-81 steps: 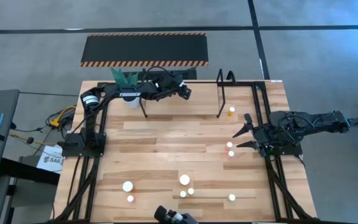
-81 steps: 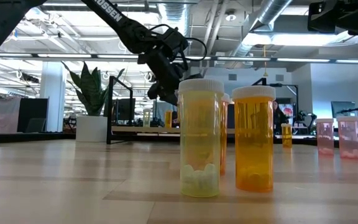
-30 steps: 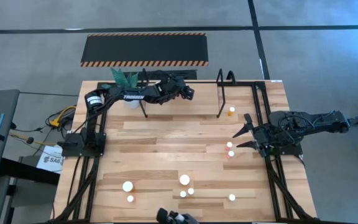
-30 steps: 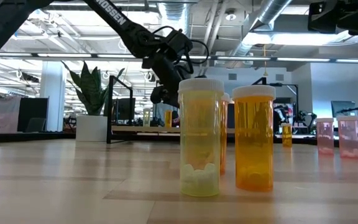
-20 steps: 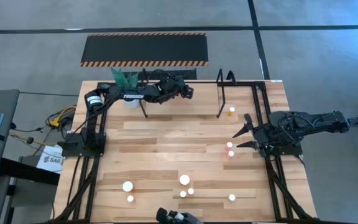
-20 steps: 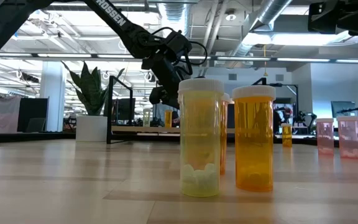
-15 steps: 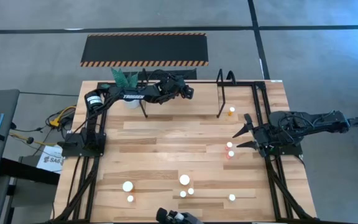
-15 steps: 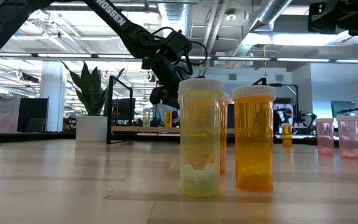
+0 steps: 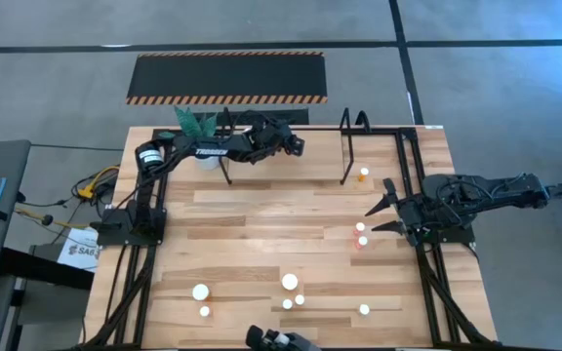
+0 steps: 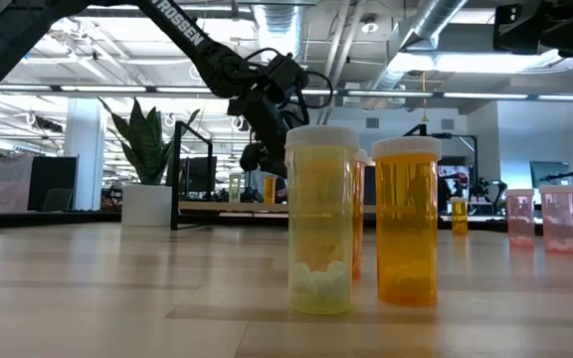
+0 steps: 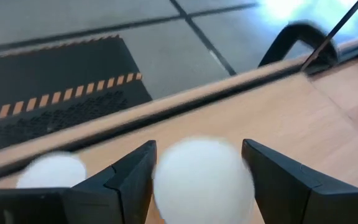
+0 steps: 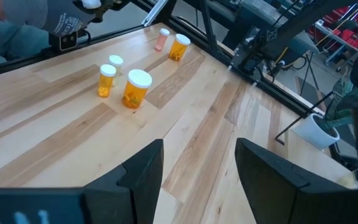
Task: Pick and place medicine bottles onto shelf by color
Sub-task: Put the top right big orange pill bottle on the shelf, then move the left big orange pill bottle to the top left of the table
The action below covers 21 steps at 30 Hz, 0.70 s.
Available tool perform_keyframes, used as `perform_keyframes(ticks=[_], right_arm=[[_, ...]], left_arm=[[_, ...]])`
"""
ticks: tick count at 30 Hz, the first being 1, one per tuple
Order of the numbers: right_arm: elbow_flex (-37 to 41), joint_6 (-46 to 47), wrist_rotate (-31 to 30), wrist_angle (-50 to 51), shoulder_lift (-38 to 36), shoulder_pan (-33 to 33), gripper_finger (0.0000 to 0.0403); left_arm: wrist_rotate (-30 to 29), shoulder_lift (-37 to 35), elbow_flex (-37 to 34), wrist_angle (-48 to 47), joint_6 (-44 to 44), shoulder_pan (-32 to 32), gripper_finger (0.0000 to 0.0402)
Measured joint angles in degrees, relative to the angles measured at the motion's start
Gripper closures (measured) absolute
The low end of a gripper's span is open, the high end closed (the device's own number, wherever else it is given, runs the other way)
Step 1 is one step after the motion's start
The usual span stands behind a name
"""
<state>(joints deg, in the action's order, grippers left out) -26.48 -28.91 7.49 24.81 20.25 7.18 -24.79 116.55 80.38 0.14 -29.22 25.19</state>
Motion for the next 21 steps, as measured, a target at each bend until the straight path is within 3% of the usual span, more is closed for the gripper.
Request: perform_keyframes(ticks=[14,21], right_arm=[[0.00,0.00,0.00,0.10,-0.01,0.00,0.0180],[0.00,0.00,0.00,0.08,-0.02,0.01,0.0180]], left_arm=[[-1.43,-0.08,0.07,0.88,0.74,0.17,0.0179],[-1.51,-0.10,3.34,0.66,3.13,0.17,0.0179]])
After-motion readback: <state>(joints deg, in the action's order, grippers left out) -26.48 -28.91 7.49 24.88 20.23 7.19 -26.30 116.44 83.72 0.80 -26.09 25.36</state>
